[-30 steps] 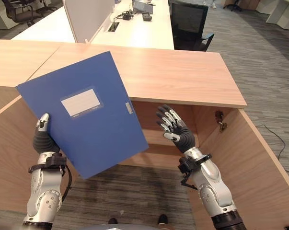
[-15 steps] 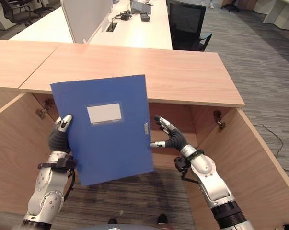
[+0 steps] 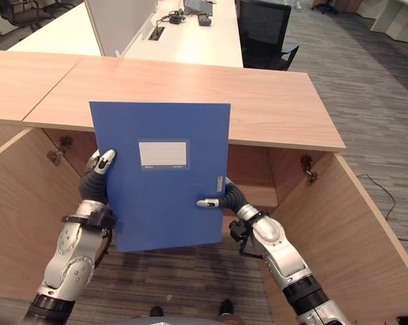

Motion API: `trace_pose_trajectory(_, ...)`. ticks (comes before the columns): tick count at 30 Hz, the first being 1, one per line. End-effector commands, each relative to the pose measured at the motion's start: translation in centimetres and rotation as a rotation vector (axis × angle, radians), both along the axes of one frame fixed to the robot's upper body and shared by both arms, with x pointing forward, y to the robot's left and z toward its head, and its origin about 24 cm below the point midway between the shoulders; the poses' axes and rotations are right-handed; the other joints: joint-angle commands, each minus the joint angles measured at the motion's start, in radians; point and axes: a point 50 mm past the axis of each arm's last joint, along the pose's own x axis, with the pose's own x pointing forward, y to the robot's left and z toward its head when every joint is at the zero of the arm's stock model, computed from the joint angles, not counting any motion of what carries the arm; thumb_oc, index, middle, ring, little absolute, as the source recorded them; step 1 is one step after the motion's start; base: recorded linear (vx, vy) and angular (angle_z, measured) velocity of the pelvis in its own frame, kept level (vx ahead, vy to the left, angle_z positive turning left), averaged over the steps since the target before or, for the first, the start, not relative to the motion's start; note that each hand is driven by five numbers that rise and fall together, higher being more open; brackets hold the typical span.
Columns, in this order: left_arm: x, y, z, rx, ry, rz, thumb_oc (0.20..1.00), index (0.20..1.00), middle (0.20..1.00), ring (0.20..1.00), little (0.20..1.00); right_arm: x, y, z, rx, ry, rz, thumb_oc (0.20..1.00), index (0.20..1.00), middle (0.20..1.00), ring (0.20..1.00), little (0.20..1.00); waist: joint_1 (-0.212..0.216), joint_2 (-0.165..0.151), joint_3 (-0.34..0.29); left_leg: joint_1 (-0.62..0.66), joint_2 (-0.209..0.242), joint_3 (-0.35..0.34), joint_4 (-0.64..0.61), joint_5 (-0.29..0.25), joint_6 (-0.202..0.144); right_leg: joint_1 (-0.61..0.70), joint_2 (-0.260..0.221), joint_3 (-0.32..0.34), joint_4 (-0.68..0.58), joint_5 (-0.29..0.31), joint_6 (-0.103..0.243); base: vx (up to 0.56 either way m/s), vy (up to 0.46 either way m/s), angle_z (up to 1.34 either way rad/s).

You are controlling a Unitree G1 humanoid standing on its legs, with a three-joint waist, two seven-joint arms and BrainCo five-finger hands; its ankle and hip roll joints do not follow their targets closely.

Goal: Put the empty folder in the office cabinet

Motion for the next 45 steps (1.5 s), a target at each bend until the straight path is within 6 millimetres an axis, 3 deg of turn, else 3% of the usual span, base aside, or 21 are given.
trace_pose_trajectory(1,0.1,-5.1,5.4,-0.054,-0.276,-0.229,0.200,0.200,0.200,0.200,0.200,0.3,6.3,2.7,0.179,-0.050,0.289,0.285,0.285,0.285,0.285,0.285,0.022,-0.034,-0.003,0.015,-0.004,-0.054,0.004,-0.090,0.006,0.050,-0.107,-0.076,0.025,0.044,0.092,0.00,0.000,0.00)
trace_pose_trajectory(2,0.1,-5.6,5.7,-0.066,-0.287,-0.252,0.200,0.200,0.200,0.200,0.200,0.0,7.0,1.8,0.218,0.017,0.320,0.200,0.200,0.200,0.200,0.200,0.024,-0.035,-0.003,0.015,-0.004,-0.054,0.004,-0.090,0.005,0.050,-0.107,-0.077,0.024,0.044,0.092,0.00,0.000,0.00)
trace_pose_trajectory(8,0.2,-7.8,6.5,-0.116,-0.311,-0.352,0.200,0.200,0.200,0.200,0.200,-2.4,10.6,-0.8,0.374,0.267,0.509,0.200,0.200,0.200,0.200,0.200,0.028,-0.036,0.004,0.010,-0.004,-0.057,0.004,-0.085,0.000,0.048,-0.109,-0.082,0.026,0.046,0.091,0.00,0.000,0.00)
trace_pose_trajectory(15,0.5,-7.9,6.0,-0.110,-0.284,-0.359,0.200,0.200,0.200,0.200,0.200,-2.7,10.2,-1.8,0.499,0.329,0.420,0.200,0.200,0.200,0.200,0.200,0.023,-0.030,0.002,0.008,-0.005,-0.055,0.004,-0.083,0.000,0.044,-0.111,-0.084,0.029,0.046,0.093,0.00,0.000,0.00)
trace_pose_trajectory(16,0.6,-7.7,5.5,-0.095,-0.260,-0.363,0.896,0.896,0.896,0.896,0.896,-2.7,9.8,-2.3,0.567,0.362,0.362,0.200,0.200,0.200,0.200,0.200,0.018,-0.027,0.001,0.008,-0.006,-0.053,0.004,-0.084,0.000,0.044,-0.111,-0.083,0.029,0.048,0.095,0.00,0.000,0.00)
trace_pose_trajectory(17,0.6,-7.7,5.5,-0.095,-0.259,-0.363,0.896,0.896,0.896,0.896,0.896,-2.7,9.8,-2.3,0.567,0.362,0.361,0.200,0.200,0.200,0.200,0.200,0.018,-0.027,0.000,0.008,-0.006,-0.053,0.004,-0.084,0.000,0.044,-0.111,-0.083,0.029,0.048,0.095,0.00,0.000,0.00)
trace_pose_trajectory(18,0.6,-7.5,5.2,-0.091,-0.244,-0.365,1.000,1.000,1.000,1.000,1.000,-2.8,9.6,-2.7,0.618,0.391,0.327,0.200,0.200,0.200,0.200,0.200,0.015,-0.025,0.000,0.008,-0.007,-0.052,0.004,-0.084,0.000,0.043,-0.111,-0.082,0.029,0.048,0.095,0.01,0.030,0.00)
trace_pose_trajectory(21,0.8,-6.6,3.5,-0.097,-0.166,-0.354,1.000,1.000,1.000,1.000,1.000,-2.6,8.6,-3.2,0.763,0.409,0.221,0.200,0.200,0.200,0.200,0.200,0.008,-0.019,-0.003,0.010,-0.008,-0.048,0.004,-0.086,0.001,0.041,-0.113,-0.080,0.030,0.048,0.096,0.01,0.022,0.00)
trace_pose_trajectory(22,0.9,-7.0,2.2,-0.093,-0.102,-0.375,1.000,1.000,1.000,1.000,1.000,-3.6,10.6,-4.0,0.785,0.497,0.275,0.200,0.200,0.200,0.200,0.200,0.006,-0.016,-0.003,0.012,-0.007,-0.048,0.004,-0.086,0.000,0.043,-0.113,-0.080,0.032,0.048,0.095,0.00,0.036,-0.03)
trace_pose_trajectory(23,1.0,-6.8,2.0,-0.084,-0.093,-0.365,1.000,1.000,1.000,1.000,1.000,-3.4,10.4,-4.6,0.782,0.527,0.246,0.200,0.200,0.200,0.200,0.200,0.005,-0.014,-0.002,0.010,-0.008,-0.049,0.004,-0.085,0.000,0.041,-0.113,-0.079,0.032,0.049,0.095,-0.01,0.049,-0.03)
trace_pose_trajectory(24,0.9,-5.5,1.2,-0.054,-0.066,-0.353,1.000,1.000,1.000,1.000,1.000,-3.0,8.1,-5.3,0.840,0.528,0.131,0.200,0.200,0.200,0.200,0.200,-0.001,-0.010,0.004,0.013,-0.009,-0.047,0.004,-0.086,-0.001,0.039,-0.114,-0.074,0.035,0.049,0.097,-0.01,0.039,-0.01)
trace_pose_trajectory(28,0.2,-3.7,-1.3,0.017,0.024,-0.373,1.000,1.000,1.000,1.000,1.000,-4.0,6.3,-7.0,0.884,0.572,0.044,0.200,0.200,0.200,0.200,0.200,-0.009,-0.009,0.001,0.017,-0.014,-0.044,0.004,-0.090,0.000,0.037,-0.118,-0.069,0.042,0.056,0.103,0.01,0.031,0.00)
trace_pose_trajectory(33,-0.8,0.2,-6.4,0.144,0.256,-0.335,1.000,1.000,1.000,1.000,1.000,-5.0,2.7,-10.3,0.771,0.647,-0.127,0.200,0.200,0.200,0.200,0.200,-0.019,-0.004,-0.003,0.011,-0.031,-0.042,0.004,-0.092,0.007,0.022,-0.134,-0.057,0.065,0.081,0.115,0.01,0.072,-0.03)
trace_pose_trajectory(34,-1.6,1.7,-8.8,0.188,0.367,-0.302,1.000,1.000,1.000,1.000,1.000,-5.7,1.6,-11.6,0.765,0.691,-0.199,0.200,0.200,0.200,0.200,0.200,-0.022,0.002,-0.001,0.012,-0.040,-0.043,0.004,-0.095,0.013,0.018,-0.140,-0.053,0.075,0.091,0.120,0.00,0.092,-0.05)
trace_pose_trajectory(35,-1.6,1.7,-8.8,0.188,0.367,-0.302,1.000,1.000,1.000,1.000,1.000,-5.6,1.6,-11.6,0.765,0.691,-0.199,0.200,0.200,0.200,0.200,0.200,-0.022,0.002,-0.001,0.012,-0.040,-0.043,0.004,-0.095,0.013,0.018,-0.141,-0.053,0.075,0.091,0.120,0.00,0.110,-0.03)
trace_pose_trajectory(38,-3.4,4.1,-13.0,0.299,0.573,-0.218,1.000,1.000,1.000,1.000,1.000,-6.4,0.4,-13.3,0.770,0.752,-0.299,0.200,0.200,0.200,0.200,0.200,-0.028,0.013,0.001,0.007,-0.058,-0.047,0.004,-0.098,0.027,-0.001,-0.156,-0.038,0.102,0.111,0.126,0.00,0.126,-0.07)
trace_pose_trajectory(39,-4.1,5.1,-14.7,0.414,0.657,-0.186,1.000,1.000,1.000,1.000,1.000,-6.3,0.1,-13.6,0.785,0.764,-0.342,0.200,0.200,0.200,0.200,0.200,-0.033,0.022,0.008,0.007,-0.068,-0.049,0.004,-0.100,0.035,-0.019,-0.168,-0.027,0.140,0.119,0.126,-0.01,0.177,-0.09)
trace_pose_trajectory(41,-4.7,5.4,-15.9,0.418,0.722,-0.172,1.000,1.000,1.000,1.000,1.000,-6.2,0.0,-13.7,0.794,0.765,-0.349,0.200,0.200,0.200,0.200,0.200,-0.036,0.028,0.012,0.007,-0.073,-0.050,0.004,-0.101,0.041,-0.032,-0.176,-0.015,0.170,0.119,0.124,0.00,0.125,-0.06)
trace_pose_trajectory(42,-5.6,5.3,-17.6,0.383,0.803,-0.159,1.000,1.000,1.000,1.000,1.000,-6.1,0.1,-13.6,0.811,0.766,-0.359,0.200,0.200,0.200,0.200,0.200,-0.042,0.035,0.016,0.010,-0.080,-0.051,0.004,-0.102,0.047,-0.048,-0.184,-0.003,0.210,0.121,0.120,0.00,0.188,-0.10)
trace_pose_trajectory(43,-7.3,5.3,-20.5,0.390,0.956,-0.088,1.000,1.000,1.000,1.000,1.000,-5.7,0.1,-13.4,0.844,0.753,-0.383,0.200,0.200,0.200,0.200,0.200,-0.055,0.049,0.037,0.020,-0.087,-0.051,0.004,-0.104,0.061,-0.095,-0.198,0.012,0.319,0.138,0.106,0.00,0.188,-0.14)
trace_pose_trajectory(45,-7.9,5.1,-21.4,0.366,1.005,-0.045,1.000,1.000,1.000,1.000,1.000,-5.3,0.2,-13.2,0.853,0.741,-0.389,0.200,0.200,0.200,0.200,0.200,-0.059,0.058,0.051,0.024,-0.089,-0.050,0.004,-0.105,0.070,-0.125,-0.202,0.016,0.374,0.142,0.097,0.03,0.158,-0.30)
